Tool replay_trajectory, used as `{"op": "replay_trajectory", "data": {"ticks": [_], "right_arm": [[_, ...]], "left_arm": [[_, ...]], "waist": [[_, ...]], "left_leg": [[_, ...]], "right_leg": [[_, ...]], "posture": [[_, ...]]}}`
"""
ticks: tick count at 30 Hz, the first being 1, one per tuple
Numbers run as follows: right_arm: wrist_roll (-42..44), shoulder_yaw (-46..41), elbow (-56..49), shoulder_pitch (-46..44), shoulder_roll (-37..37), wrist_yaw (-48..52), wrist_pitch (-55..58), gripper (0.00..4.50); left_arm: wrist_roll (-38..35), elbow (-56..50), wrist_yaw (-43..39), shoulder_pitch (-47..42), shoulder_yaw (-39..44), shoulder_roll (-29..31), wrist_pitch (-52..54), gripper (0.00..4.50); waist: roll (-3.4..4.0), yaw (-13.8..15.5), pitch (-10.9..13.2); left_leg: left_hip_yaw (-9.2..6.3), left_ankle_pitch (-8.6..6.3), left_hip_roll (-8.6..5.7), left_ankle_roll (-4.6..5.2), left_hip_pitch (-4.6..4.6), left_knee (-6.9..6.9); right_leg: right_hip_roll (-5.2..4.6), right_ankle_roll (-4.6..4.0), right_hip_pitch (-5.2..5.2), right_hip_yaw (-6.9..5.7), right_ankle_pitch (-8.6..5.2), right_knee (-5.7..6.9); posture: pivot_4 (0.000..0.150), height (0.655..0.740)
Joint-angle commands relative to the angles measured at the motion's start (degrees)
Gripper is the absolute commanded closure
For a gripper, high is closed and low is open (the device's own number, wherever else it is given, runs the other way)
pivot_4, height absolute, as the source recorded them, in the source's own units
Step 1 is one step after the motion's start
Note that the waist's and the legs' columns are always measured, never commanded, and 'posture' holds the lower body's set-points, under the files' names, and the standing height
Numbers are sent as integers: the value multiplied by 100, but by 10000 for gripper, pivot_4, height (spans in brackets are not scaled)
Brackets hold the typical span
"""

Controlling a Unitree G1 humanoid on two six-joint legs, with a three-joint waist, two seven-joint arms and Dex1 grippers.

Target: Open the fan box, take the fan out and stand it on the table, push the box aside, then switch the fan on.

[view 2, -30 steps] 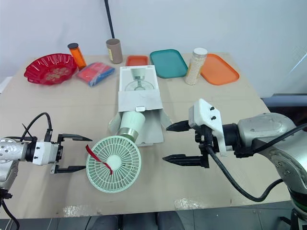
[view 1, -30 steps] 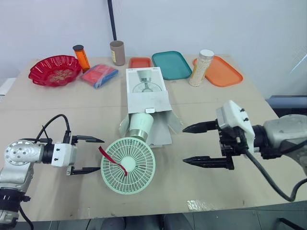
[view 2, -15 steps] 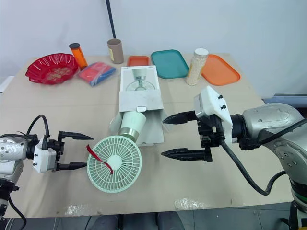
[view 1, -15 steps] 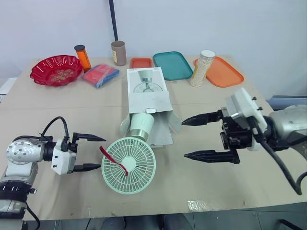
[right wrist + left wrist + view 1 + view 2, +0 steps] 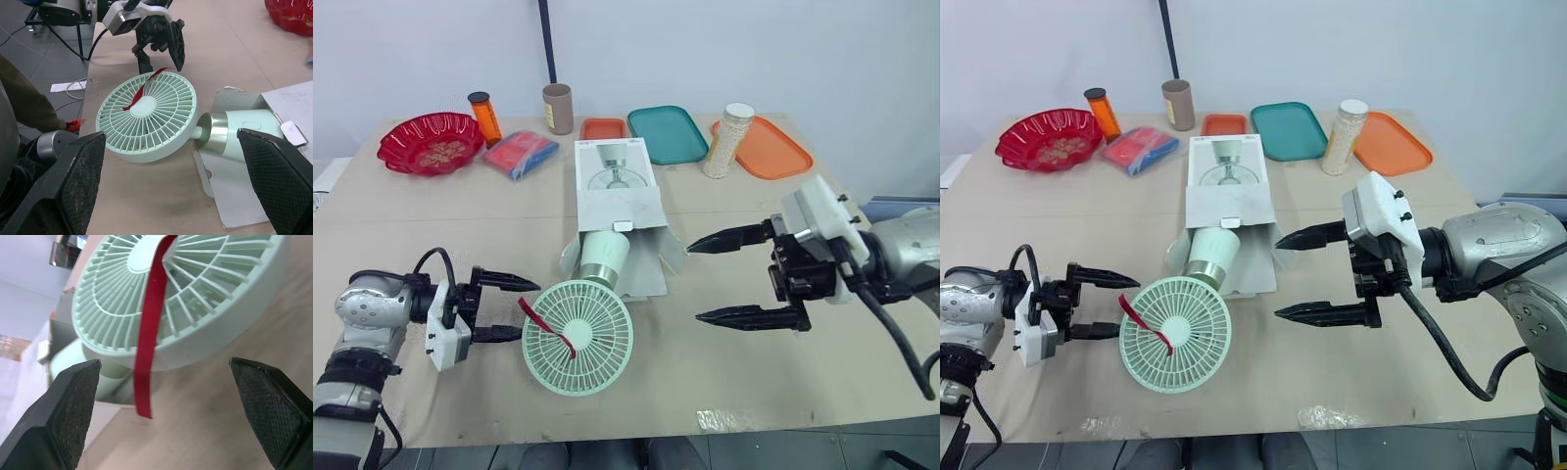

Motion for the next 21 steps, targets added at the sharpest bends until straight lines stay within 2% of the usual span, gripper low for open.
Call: {"op": "replay_trajectory", "data": {"ticks": [1, 6, 13, 21], "right_arm": [[35, -71, -107, 17, -71, 8, -60, 1258], [47, -57, -112, 16, -90, 26, -50, 1258], [18, 52, -89, -61, -40, -3, -46, 1258], [45, 84, -64, -129, -55, -27, -6, 1258]], "left_arm": [[199, 793, 315, -618, -37, -111, -1166, 0], [366, 949, 698, -1011, 39, -255, -1889, 0], [901, 808, 939, -1098, 57, -418, -1889, 0], [1183, 630, 1222, -990, -273, -517, -1889, 0]], "waist": [[0, 13, 0], [3, 29, -2], [4, 41, -3], [5, 44, -4]], "left_leg": [[0, -1, 0, 1, 0, 2], [1, -7, 1, 12, 1, 15], [1, -10, 3, 17, 1, 26], [1, -10, 3, 17, 0, 32]], "right_leg": [[0, 0, 1, 0, 0, 0], [0, 1, 10, -6, -1, 0], [1, 2, 15, -11, -1, 0], [1, 2, 18, -12, -1, 1]], "posture": [[1500, 7400], [1500, 7400], [1500, 7400], [1500, 7400]]}}
